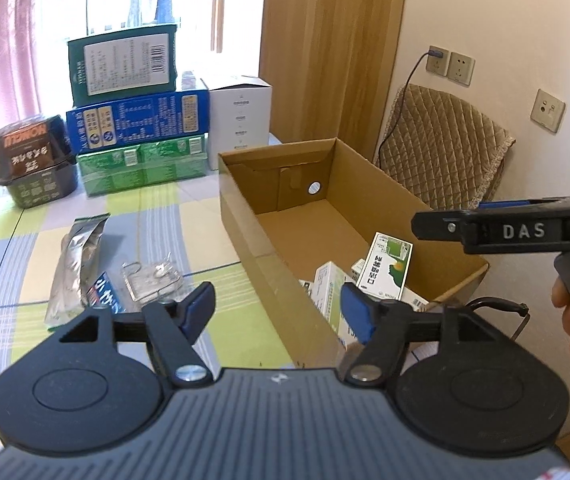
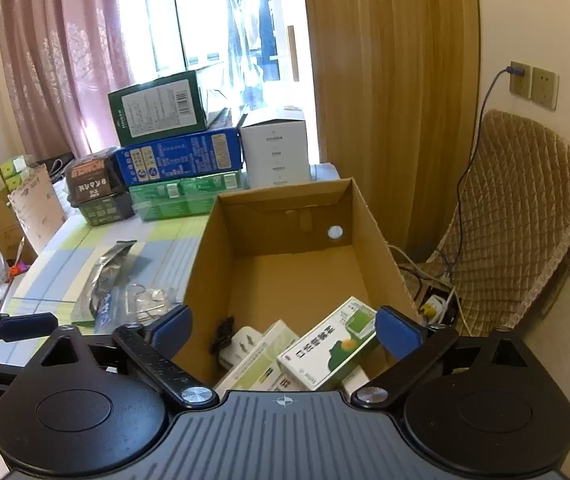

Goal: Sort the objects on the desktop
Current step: 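Move both open tools back over the table items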

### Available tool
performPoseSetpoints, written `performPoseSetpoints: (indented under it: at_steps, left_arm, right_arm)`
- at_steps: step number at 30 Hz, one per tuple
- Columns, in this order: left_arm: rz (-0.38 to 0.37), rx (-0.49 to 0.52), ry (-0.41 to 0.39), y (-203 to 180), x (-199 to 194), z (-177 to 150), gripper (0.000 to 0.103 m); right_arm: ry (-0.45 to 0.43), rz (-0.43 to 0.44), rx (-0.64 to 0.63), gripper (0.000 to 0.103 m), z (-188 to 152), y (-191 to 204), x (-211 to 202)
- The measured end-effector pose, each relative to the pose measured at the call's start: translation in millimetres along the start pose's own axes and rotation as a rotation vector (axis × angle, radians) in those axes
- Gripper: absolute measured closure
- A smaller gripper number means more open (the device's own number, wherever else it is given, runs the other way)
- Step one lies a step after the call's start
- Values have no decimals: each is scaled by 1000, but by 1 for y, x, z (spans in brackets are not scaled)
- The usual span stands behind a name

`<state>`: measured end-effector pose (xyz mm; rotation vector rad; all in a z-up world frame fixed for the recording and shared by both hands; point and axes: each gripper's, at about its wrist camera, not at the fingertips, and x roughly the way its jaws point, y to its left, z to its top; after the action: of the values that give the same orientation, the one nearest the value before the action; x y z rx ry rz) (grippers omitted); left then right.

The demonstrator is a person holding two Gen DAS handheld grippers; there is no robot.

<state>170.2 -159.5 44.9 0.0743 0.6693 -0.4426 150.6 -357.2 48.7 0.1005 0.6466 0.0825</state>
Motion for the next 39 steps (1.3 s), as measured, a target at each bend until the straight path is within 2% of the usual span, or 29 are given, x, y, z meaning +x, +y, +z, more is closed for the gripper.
performPoseSetpoints:
  at_steps: [10,15,30,39]
  left_arm:
    - [27,-56,-4,11,-28,-20,9]
    - [43,-81,-11,17,-41,-28,2]
    - [71,-147,-24,48,-78,-56,2]
    - [136,-181,-33,84,-101,-73,2]
  right_arm:
    - [6,19,6,2,-11,17,-23]
    - [5,34,2,2,-15,26,-31]
    - [9,85,-63,2,-22,75,-40]
    - [16,149,-111,2,-27,118,-31]
